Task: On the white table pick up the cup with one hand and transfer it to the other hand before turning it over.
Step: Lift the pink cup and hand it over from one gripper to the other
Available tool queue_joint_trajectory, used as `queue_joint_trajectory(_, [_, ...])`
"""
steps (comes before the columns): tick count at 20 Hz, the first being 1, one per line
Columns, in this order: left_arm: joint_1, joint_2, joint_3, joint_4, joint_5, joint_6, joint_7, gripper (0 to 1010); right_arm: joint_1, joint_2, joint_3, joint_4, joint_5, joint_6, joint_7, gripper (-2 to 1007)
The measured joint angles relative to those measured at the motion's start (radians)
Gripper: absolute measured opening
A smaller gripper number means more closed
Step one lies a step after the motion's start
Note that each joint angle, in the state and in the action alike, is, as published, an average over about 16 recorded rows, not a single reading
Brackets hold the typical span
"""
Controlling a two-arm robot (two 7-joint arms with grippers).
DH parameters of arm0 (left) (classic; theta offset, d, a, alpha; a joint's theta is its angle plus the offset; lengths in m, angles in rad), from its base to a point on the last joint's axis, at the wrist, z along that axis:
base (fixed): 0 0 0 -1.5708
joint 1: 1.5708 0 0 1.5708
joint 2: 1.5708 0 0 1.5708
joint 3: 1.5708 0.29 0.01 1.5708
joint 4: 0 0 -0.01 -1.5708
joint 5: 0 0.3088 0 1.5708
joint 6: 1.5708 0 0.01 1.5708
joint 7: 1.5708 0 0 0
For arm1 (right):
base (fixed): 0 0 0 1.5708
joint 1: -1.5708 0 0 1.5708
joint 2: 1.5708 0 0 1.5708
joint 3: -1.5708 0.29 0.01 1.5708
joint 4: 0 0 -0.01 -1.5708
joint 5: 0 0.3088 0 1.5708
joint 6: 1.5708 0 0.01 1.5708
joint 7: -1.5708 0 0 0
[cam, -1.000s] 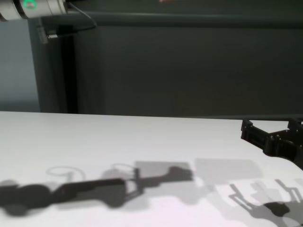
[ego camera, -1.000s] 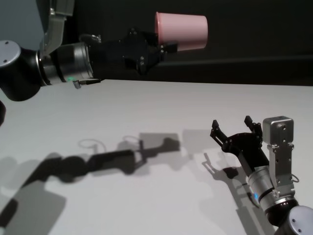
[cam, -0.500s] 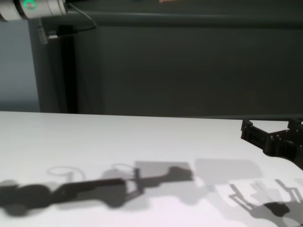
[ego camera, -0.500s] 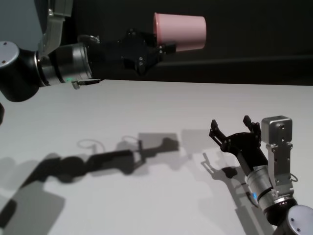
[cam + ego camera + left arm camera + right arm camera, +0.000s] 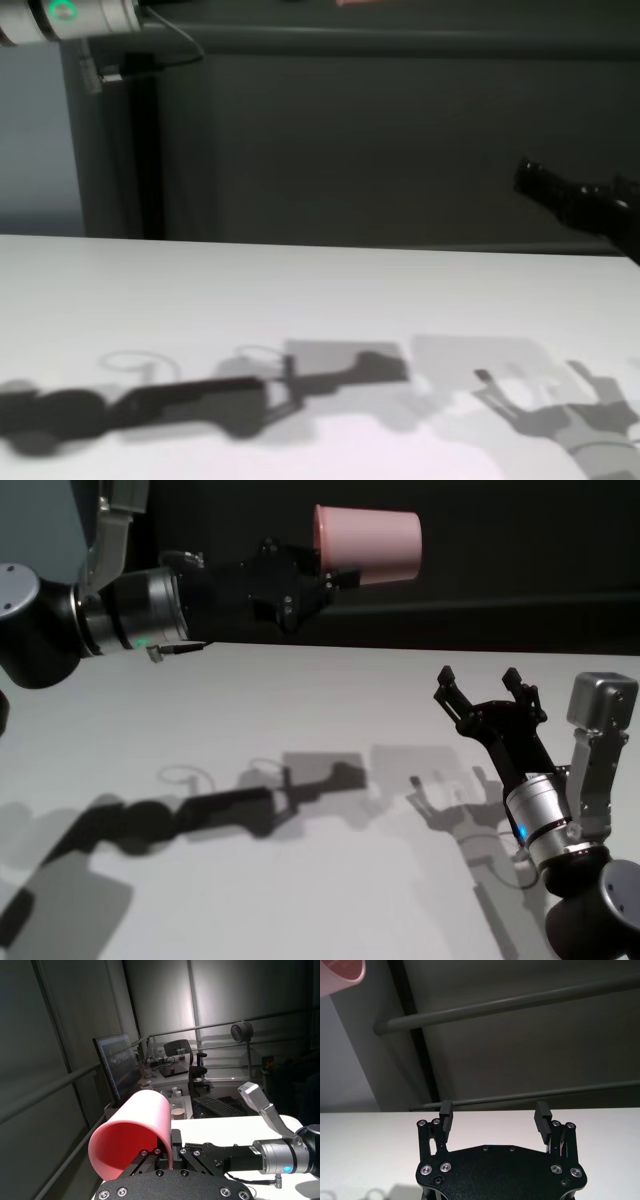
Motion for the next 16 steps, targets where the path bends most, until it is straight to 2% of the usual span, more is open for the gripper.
queue_joint_trajectory(8, [0.0,0.0,0.0,0.0,0.001,0.0,0.001,50,0.046,-0.063,0.054,0.0,0.115,-0.034,0.073,1002])
queue_joint_trajectory(16, [0.0,0.0,0.0,0.0,0.001,0.0,0.001,50,0.062,-0.106,0.087,0.002,0.238,-0.055,0.141,1002])
